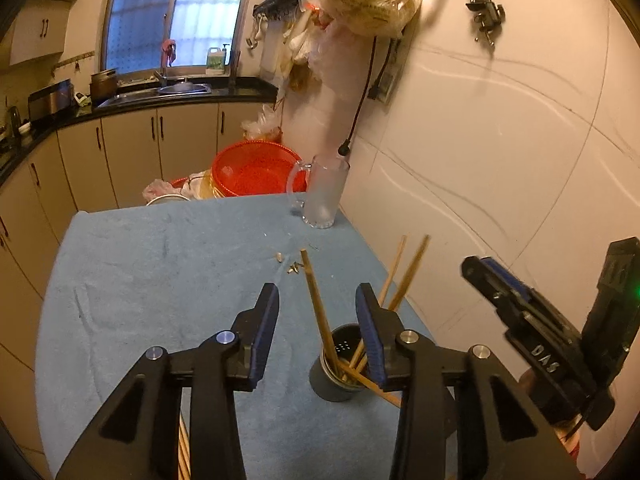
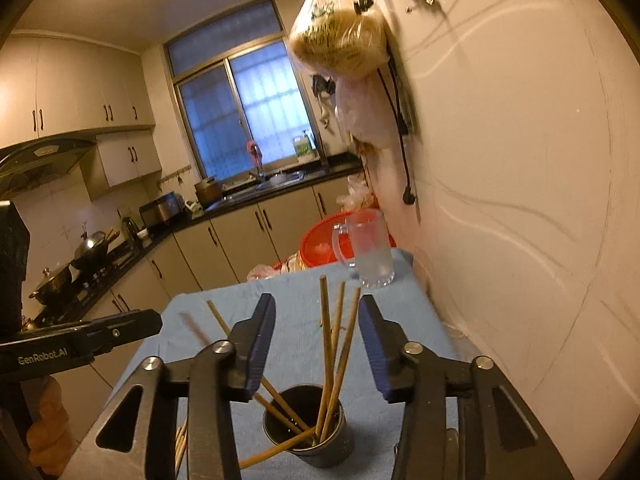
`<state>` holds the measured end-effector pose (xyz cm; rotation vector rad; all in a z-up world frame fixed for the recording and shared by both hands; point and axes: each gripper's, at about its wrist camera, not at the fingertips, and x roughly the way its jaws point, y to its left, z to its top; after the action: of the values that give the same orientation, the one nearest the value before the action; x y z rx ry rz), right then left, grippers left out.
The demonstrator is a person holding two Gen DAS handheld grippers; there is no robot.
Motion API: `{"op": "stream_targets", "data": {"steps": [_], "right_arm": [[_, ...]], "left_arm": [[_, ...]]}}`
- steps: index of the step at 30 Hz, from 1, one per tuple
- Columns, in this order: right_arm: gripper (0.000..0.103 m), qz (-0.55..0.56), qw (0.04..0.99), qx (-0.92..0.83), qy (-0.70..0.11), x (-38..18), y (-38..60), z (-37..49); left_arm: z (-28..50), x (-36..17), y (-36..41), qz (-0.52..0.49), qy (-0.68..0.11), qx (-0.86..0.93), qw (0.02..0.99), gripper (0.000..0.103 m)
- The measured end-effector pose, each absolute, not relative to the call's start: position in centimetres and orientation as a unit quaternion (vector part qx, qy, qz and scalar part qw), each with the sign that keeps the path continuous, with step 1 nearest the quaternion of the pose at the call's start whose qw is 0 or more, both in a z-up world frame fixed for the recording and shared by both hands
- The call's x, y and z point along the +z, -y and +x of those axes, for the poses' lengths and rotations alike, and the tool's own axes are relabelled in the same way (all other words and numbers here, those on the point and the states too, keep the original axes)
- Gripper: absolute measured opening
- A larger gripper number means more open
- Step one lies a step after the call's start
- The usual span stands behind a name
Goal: Organize utensils
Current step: 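Lower both chopsticks into the black cup and open both tools, then move both tools back to the row of chopsticks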
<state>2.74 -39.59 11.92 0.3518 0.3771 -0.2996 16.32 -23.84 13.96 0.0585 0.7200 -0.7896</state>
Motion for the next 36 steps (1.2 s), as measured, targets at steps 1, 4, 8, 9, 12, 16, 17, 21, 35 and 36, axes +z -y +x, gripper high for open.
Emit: {"op": "stream_targets", "data": {"steps": [1, 4, 8, 9, 12, 16, 17, 21, 35, 36], "right_arm": [[0.06, 0.174, 0.956, -0.149, -0.181, 12.3, 39.5, 2.3], [0.094, 0.173, 0.958, -0.164, -0.159, 13.4, 39.3, 0.6], [0.103, 0.156, 0.961, -0.187, -0.134, 14.1, 38.8, -2.2], [0.103, 0.152, 0.96, -0.188, -0.139, 14.0, 38.7, -2.7], [0.103, 0.156, 0.956, -0.19, -0.163, 13.0, 38.6, -4.0], [0.103, 0.161, 0.95, -0.178, -0.198, 10.8, 38.1, -5.7], [0.103, 0.161, 0.95, -0.171, -0.205, 10.4, 38.0, -5.9], [0.103, 0.149, 0.949, -0.132, -0.246, 8.1, 35.7, -6.1], [0.103, 0.096, 0.918, -0.028, -0.383, 0.6, 26.3, -1.0], [0.103, 0.102, 0.914, -0.027, -0.393, 0.1, 26.2, -0.7]], "left_arm": [[16.2, 14.2, 23.6, 0.026, -0.343, -0.377, 0.86, 0.042], [15.5, 15.0, 22.0, 0.016, -0.328, -0.368, 0.87, 0.068], [14.3, 15.7, 18.9, 0.009, -0.301, -0.342, 0.89, 0.087], [14.0, 15.5, 17.8, 0.007, -0.3, -0.334, 0.893, 0.088], [13.6, 14.4, 14.5, 0.007, -0.306, -0.307, 0.901, 0.089], [13.7, 11.3, 10.4, 0.022, -0.342, -0.267, 0.901, 0.089], [13.8, 10.2, 9.3, 0.023, -0.356, -0.256, 0.898, 0.089], [15.5, 5.1, 5.5, 0.009, -0.436, -0.214, 0.874, 0.089], [19.2, -4.5, 6.7, 0.034, -0.562, -0.174, 0.808, 0.089], [19.6, -4.9, 7.1, 0.036, -0.568, -0.169, 0.805, 0.089]]}}
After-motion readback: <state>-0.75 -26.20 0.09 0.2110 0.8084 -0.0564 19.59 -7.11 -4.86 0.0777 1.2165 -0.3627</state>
